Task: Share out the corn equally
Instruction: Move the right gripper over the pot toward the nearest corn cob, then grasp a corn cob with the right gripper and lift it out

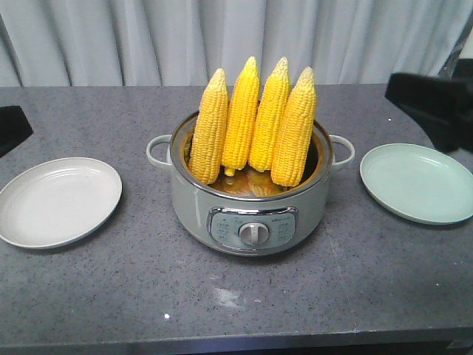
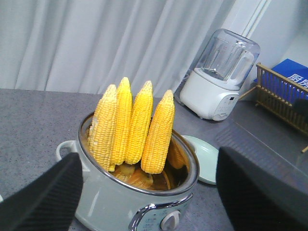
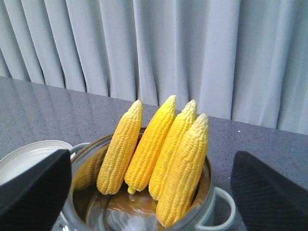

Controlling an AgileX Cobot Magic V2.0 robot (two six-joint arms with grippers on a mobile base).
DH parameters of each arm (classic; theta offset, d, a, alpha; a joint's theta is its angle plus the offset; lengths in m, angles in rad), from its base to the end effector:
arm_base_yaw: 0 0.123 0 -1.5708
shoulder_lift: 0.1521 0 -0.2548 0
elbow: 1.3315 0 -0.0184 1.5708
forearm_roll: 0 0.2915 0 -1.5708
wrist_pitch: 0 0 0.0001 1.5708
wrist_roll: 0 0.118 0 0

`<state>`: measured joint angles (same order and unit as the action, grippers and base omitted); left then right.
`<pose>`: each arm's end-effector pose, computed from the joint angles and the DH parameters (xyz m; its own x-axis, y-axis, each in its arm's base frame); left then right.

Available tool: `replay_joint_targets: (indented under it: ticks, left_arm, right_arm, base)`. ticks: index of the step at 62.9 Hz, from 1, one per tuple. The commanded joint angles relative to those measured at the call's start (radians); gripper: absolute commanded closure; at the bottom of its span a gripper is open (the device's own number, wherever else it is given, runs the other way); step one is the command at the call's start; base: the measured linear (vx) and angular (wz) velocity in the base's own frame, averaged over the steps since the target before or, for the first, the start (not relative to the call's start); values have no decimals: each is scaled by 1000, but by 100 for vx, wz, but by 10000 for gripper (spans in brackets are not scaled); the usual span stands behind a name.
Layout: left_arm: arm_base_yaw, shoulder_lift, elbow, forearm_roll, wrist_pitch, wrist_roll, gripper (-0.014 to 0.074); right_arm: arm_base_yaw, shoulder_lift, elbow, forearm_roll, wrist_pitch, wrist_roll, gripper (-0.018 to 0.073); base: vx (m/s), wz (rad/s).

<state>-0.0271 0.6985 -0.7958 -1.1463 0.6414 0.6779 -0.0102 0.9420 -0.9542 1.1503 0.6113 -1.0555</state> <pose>0.2115 -0.0702 0.3748 -0.3144 -0.3020 -0.9000 0.4820 0.7659 -0.4254 0.2708 0.0591 0.3787 -0.1861 0.0151 -0.9824 -0.5040 0.8568 0.1086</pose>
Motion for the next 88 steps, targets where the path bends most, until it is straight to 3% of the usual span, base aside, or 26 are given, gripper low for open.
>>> replay_joint_targets:
  ticks: [1,13,21,28,39,54,75,88]
  left_arm:
    - [0,2,-34,-54,-15,4,38]
    - [0,2,-34,-55,4,4,38]
    - [0,2,-34,-55,6,4,38]
    - [0,2,-34,-55,5,4,38]
    - [0,2,-34,-55,4,4,38]
    - [0,2,-34,-55,4,4,38]
    - [0,2,-34,-55,6,4,38]
    - [0,2,-34,-55,8,4,38]
  right_arm:
    - [-5,141,-141,42,13,6,-88]
    - [-5,472,-377,44,121,23,-80]
    - [-5,620,-476,68,199,23,-77]
    - [-5,700,-508,99,189,9,-74]
    - [38,738,-514,166,151,-121,-74]
    - [100,740,-513,165,-63,-113,-70]
    - [98,808,-513,167,78,-108,-37]
    - [97,806,-513,166,86,-108,82]
  base:
    - [0,0]
    - [0,0]
    - [0,0]
    - [0,0]
    - [0,0]
    - [0,0]
    - [0,0]
    - [0,0]
